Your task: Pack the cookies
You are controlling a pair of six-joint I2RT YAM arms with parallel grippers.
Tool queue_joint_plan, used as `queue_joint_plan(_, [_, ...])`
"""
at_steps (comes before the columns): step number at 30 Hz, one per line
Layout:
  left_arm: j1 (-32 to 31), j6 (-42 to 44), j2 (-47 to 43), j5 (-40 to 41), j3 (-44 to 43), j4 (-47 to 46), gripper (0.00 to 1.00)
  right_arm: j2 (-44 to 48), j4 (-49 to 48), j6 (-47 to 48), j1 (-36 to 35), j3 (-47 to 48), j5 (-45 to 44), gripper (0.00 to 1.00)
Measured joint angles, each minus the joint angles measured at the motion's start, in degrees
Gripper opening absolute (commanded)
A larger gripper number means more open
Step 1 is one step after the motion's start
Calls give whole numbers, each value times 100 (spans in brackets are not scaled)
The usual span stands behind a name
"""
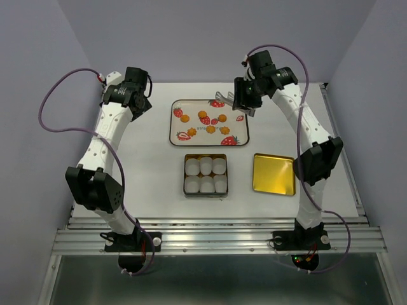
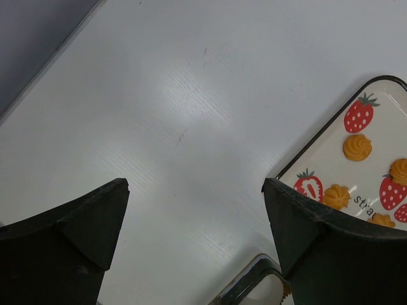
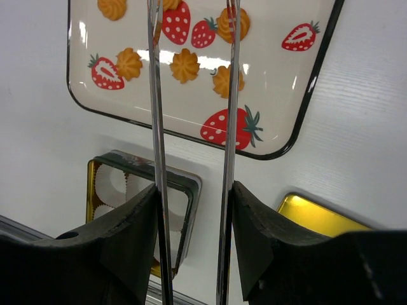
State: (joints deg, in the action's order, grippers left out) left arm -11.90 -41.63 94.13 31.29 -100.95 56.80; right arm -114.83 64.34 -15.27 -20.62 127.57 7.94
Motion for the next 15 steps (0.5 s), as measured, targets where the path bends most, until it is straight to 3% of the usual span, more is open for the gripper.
queue_joint_plan(15, [0,2,-282,-4,468,-98,99,-852,341,-13,-426,321,-857,52])
